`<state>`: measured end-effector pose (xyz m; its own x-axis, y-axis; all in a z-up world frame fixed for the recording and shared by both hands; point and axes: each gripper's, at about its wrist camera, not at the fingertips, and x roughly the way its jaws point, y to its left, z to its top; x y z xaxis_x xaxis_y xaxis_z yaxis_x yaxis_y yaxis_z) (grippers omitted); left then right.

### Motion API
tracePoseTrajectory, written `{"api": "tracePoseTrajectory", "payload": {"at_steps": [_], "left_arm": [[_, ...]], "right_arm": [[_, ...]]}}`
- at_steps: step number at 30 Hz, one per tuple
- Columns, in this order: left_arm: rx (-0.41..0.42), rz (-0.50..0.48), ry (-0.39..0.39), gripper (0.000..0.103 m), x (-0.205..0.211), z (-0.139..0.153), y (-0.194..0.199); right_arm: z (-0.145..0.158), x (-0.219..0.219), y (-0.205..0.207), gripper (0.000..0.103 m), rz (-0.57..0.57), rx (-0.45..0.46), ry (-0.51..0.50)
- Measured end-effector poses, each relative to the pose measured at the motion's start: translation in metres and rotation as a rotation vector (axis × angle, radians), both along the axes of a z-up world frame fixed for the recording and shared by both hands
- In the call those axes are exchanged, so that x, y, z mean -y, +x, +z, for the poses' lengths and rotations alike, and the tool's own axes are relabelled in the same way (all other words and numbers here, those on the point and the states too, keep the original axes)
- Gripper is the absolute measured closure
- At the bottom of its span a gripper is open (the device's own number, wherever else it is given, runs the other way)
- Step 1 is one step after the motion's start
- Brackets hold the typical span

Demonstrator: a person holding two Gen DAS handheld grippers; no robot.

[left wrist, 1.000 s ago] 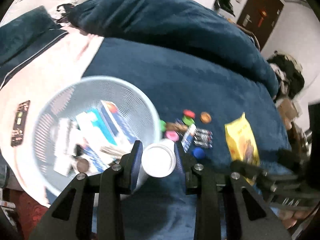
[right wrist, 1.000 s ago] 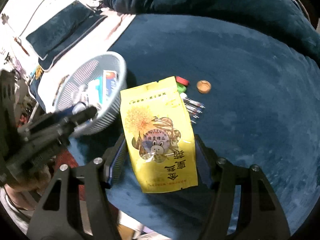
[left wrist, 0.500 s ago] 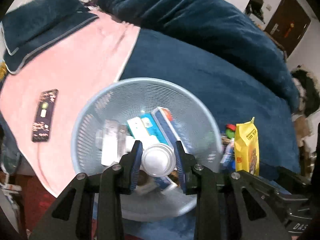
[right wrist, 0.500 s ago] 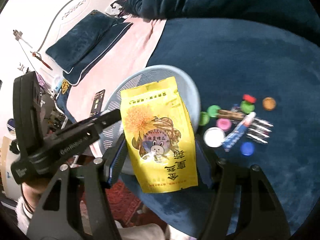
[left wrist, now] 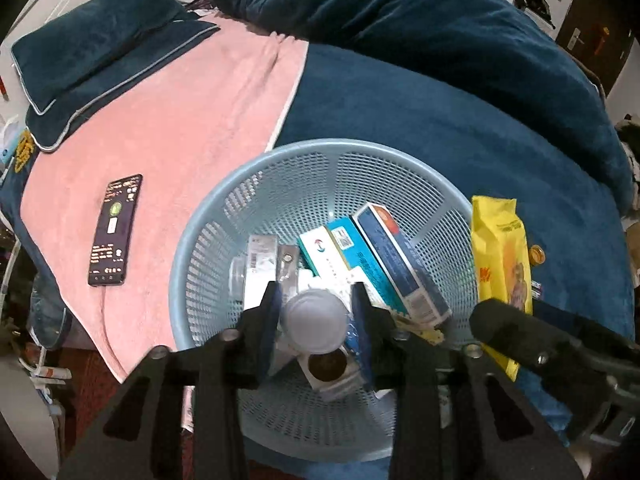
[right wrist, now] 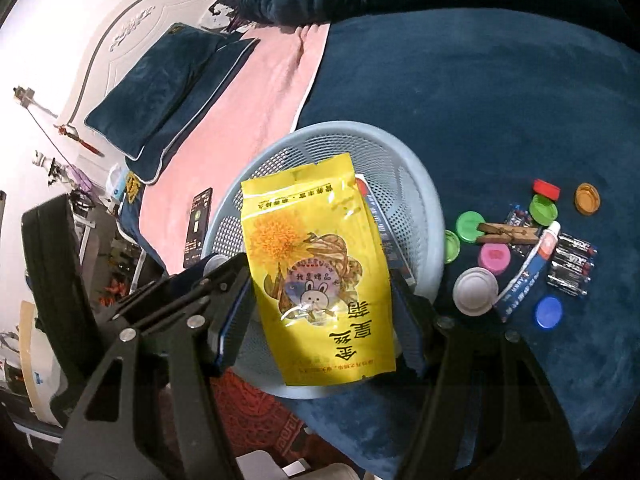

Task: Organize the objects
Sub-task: 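Carry the bag and white cap over the blue basket and release both, then move both open tools from the basket back over the remaining items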

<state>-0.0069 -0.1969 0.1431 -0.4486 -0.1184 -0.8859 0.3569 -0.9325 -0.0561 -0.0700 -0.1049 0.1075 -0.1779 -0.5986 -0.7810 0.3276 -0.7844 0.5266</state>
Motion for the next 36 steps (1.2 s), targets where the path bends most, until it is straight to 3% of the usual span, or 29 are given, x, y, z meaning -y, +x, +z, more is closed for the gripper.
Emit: {"api": "tracePoseTrajectory", "payload": {"at_steps": [2, 3, 4, 5, 7, 13, 36], "left_arm": [[0.0, 0.029, -0.027, 0.026, 0.005, 0.0, 0.001], [0.005, 0.042, -0.035, 0.02, 0.008, -0.001, 0.002], [0.014, 0.057, -0.032, 0.007, 0.012, -0.002, 0.002], [0.021, 0.065, -0.028, 0.0, 0.014, -0.003, 0.003], [0.03, 0.076, -0.031, 0.001, 0.016, -0.004, 0.004], [0.051, 0.035, -0.066, 0.001, 0.009, -0.003, 0.002], [0.075, -0.007, -0.061, 0.001, -0.003, -0.007, -0.004]], "right_arm": [[0.001, 0.0, 0.001, 0.033, 0.0, 0.003, -0.001], [0.001, -0.003, 0.001, 0.03, -0.011, 0.005, 0.003], [0.002, -0.005, 0.0, 0.019, -0.027, 0.006, 0.013], [0.002, -0.01, 0.0, 0.006, -0.05, 0.005, 0.025], [0.003, -0.018, -0.001, 0.0, -0.09, 0.005, 0.029], [0.001, -0.03, 0.004, 0.0, -0.093, 0.033, 0.072], [0.011, -0.061, 0.004, 0.0, -0.103, 0.016, 0.133]]}}
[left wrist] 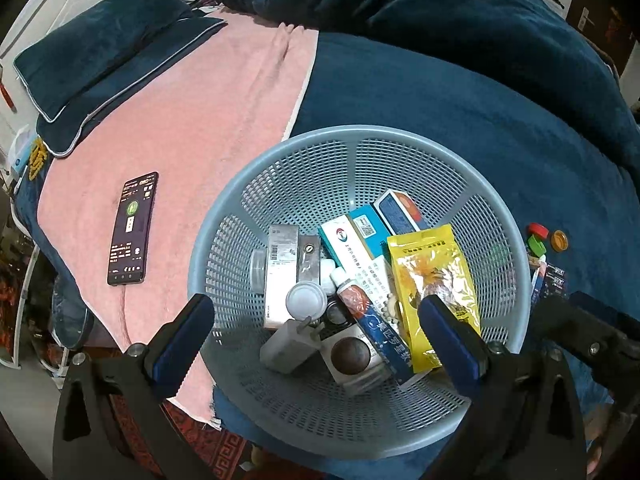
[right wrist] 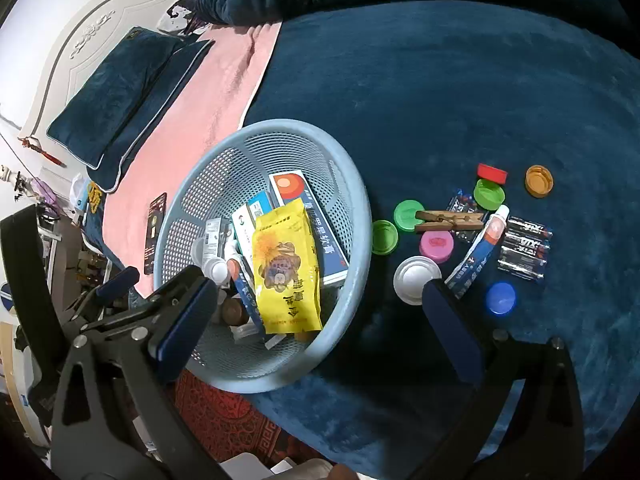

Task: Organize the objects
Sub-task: 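Move both open tools from the basket back over the remaining items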

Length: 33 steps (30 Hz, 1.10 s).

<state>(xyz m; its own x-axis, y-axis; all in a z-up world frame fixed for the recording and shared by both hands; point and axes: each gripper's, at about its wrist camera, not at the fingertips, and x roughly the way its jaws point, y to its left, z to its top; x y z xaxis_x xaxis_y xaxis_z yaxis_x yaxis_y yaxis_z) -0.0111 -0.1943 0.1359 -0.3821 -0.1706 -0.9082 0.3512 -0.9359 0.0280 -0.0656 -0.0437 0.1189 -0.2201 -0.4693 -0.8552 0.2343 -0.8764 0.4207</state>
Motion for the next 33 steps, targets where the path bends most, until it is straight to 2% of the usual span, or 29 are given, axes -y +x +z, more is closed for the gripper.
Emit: {"api": "tracePoseTrajectory", "payload": {"at_steps": [10, 33], "left_arm": [[0.001, -0.011, 0.001, 0.001, -0.006, 0.002, 0.0], [0.009, -0.078, -0.004, 0.001, -0.039, 0.006, -0.01]], "right_arm": [[0.001, -0.003, 0.0, 0.0, 0.004, -0.002, 0.005], [0.005, -0.042, -0.004, 0.0, -0.01, -0.013, 0.017]]}}
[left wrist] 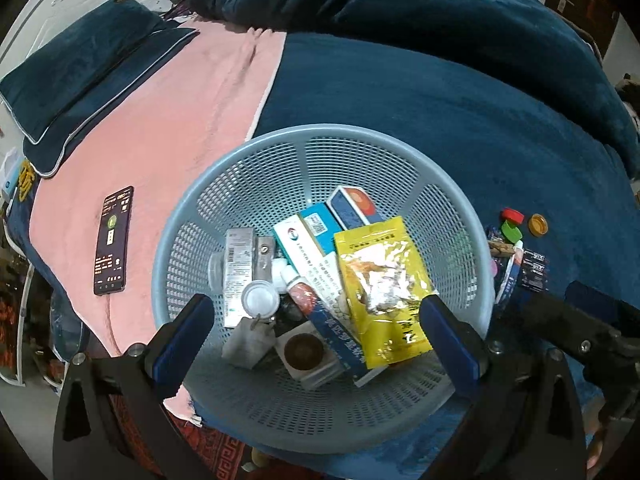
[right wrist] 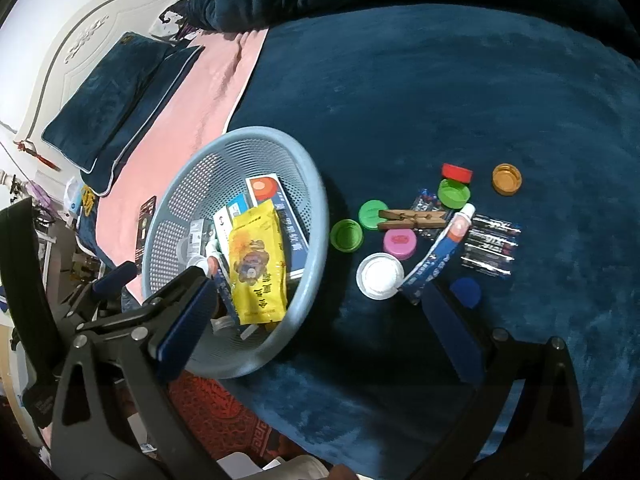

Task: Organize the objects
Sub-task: 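Move both open tools from the basket back over the remaining items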

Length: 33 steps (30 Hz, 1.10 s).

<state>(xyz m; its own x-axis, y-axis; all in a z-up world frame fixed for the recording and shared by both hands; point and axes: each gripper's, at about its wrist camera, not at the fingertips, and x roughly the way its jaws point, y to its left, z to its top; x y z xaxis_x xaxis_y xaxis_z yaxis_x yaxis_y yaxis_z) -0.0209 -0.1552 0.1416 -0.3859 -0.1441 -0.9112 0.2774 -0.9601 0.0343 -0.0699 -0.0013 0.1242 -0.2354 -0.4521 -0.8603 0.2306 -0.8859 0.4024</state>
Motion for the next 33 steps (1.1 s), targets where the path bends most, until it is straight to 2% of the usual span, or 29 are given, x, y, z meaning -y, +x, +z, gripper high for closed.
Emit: {"api": "tracePoseTrajectory", "payload": {"at_steps": [20, 33], "left_arm": [[0.005, -0.08, -0.001, 0.001, -0.049, 0.002, -0.011], [0.004, -0.147, 0.068, 0.001, -0.089, 0.004, -0.025]], "right_arm": [[0.0, -0.055, -0.001, 0.0, -0.041, -0.009, 0.035], [-0.017, -0.112, -0.012, 0.0, -0.162, 0.045, 0.013]]}}
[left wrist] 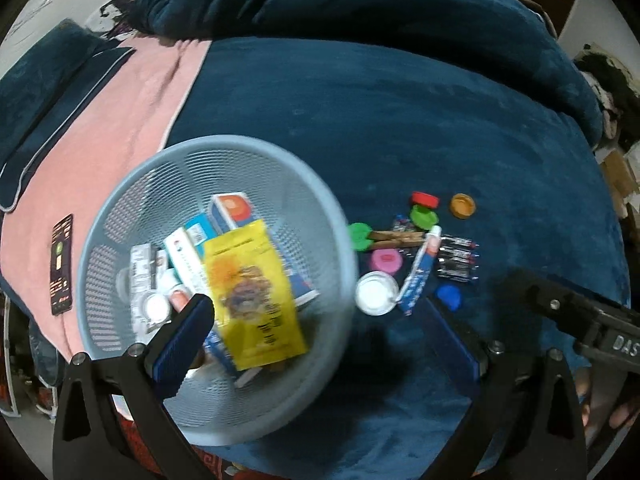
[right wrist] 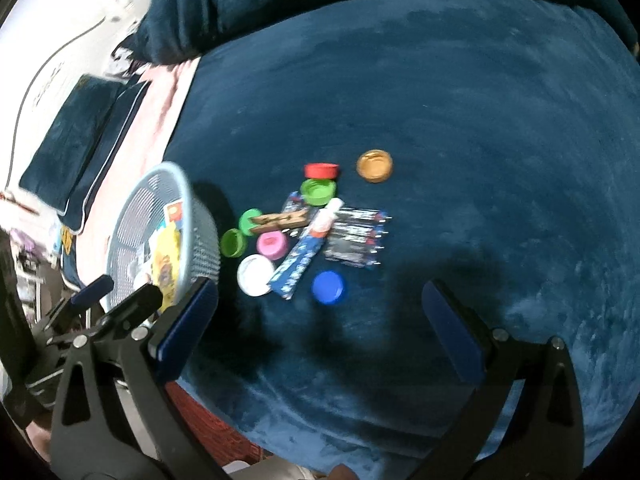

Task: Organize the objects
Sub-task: 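Move both open tools from the basket back over the remaining items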

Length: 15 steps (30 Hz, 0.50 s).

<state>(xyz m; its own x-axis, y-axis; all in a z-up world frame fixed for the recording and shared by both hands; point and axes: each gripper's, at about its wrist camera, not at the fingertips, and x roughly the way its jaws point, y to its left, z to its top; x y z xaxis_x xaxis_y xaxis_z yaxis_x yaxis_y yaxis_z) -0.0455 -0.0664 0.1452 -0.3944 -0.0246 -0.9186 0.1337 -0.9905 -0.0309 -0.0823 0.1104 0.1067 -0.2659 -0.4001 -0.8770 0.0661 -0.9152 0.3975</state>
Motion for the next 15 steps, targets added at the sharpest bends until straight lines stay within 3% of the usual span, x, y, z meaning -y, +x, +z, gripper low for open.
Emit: {"api": "tracePoseTrajectory", "payload": {"at_steps": [15], "left_arm": [[-0.028, -0.043, -0.013, 0.001, -0.031, -0.004, -0.045]], "right_arm": [[-0.033, -0.036, -0.037, 0.0, -0.048, 0.06, 0.004]]}}
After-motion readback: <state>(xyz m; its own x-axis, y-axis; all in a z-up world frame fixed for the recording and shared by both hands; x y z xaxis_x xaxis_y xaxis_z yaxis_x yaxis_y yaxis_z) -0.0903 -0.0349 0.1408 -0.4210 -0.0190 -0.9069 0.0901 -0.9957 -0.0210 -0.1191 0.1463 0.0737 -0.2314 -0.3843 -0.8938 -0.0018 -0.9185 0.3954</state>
